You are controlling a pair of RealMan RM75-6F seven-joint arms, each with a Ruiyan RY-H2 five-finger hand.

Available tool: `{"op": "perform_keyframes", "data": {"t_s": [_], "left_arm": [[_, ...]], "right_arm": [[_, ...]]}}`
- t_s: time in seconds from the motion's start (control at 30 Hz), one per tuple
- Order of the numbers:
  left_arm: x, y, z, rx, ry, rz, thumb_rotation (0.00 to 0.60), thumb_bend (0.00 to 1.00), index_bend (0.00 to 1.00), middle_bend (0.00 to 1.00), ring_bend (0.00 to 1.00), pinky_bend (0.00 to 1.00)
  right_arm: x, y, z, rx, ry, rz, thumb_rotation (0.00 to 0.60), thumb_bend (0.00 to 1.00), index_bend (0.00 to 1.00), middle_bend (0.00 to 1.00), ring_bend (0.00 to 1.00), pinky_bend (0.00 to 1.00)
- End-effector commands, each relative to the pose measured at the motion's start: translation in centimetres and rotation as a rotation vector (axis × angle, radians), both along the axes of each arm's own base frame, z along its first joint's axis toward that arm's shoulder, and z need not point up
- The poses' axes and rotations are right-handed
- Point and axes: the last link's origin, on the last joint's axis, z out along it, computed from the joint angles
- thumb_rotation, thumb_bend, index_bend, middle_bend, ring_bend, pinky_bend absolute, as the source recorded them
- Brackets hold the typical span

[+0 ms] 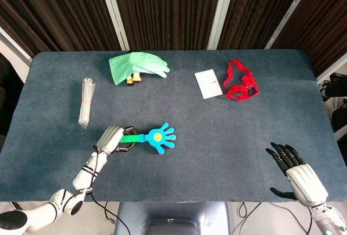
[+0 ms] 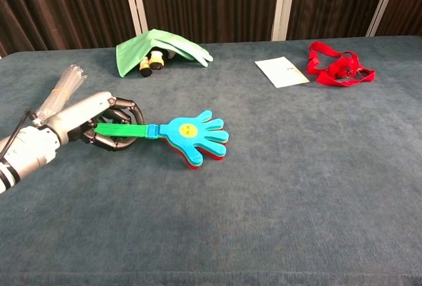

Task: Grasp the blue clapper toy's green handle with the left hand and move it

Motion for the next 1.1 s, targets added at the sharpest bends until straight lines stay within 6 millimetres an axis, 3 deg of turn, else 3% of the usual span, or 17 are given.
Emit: {"op": "perform_keyframes", "data": {"t_s": [0.03, 0.3, 0.47, 0.63, 0.77, 0.97, 1.1], "left_arm": [[0.0, 0.0, 0.1, -0.056, -0.154, 0.019, 0.600, 0.78, 0.97, 0.85, 0.66, 1.00], [0.9, 0.8, 2.2, -0.108, -0.537, 0.095, 0.600, 0.79, 0.99, 0.86, 0.68, 1.00], [3.8, 1.6, 6.5, -0.058, -0.734, -0.031, 0.600, 0.79, 0.99, 0.87, 0.68, 1.00], [5.8, 0.9, 8.9, -0.062, -0.837, -0.063, 0.600, 0.80, 0.99, 0.87, 0.68, 1.00], [4.6, 0.0, 6.9, -0.100, -0.668, -0.035, 0.600, 0.80, 0.99, 0.87, 0.68, 1.00], [1.8, -1.7, 0.8, -0.158, -0.361, -0.041, 0.600, 0.80, 0.99, 0.87, 0.68, 1.00], [1.3, -1.8, -0.9, -0.166, -0.274, -0.080, 0.600, 0.80, 0.99, 0.87, 0.68, 1.00]], "right_arm": [[0.0, 0.0, 0.0, 0.000, 0.000, 0.000, 0.600, 0.16, 0.00, 0.00, 0.00, 0.00], [-0.1, 0.0, -0.1, 0.006, 0.002, -0.002, 0.600, 0.16, 0.00, 0.00, 0.00, 0.00], [-0.1, -0.1, -0.2, 0.011, 0.006, -0.005, 0.600, 0.16, 0.00, 0.00, 0.00, 0.00], [-0.1, -0.1, -0.3, 0.016, 0.009, -0.006, 0.600, 0.16, 0.00, 0.00, 0.00, 0.00], [0.0, 0.0, -0.4, 0.018, 0.010, -0.003, 0.600, 0.16, 0.00, 0.00, 0.00, 0.00], [0.0, 0.0, -0.4, 0.017, 0.008, 0.000, 0.600, 0.16, 0.00, 0.00, 0.00, 0.00], [0.0, 0.0, -0.3, 0.015, 0.004, -0.002, 0.600, 0.16, 0.00, 0.00, 0.00, 0.00]]}}
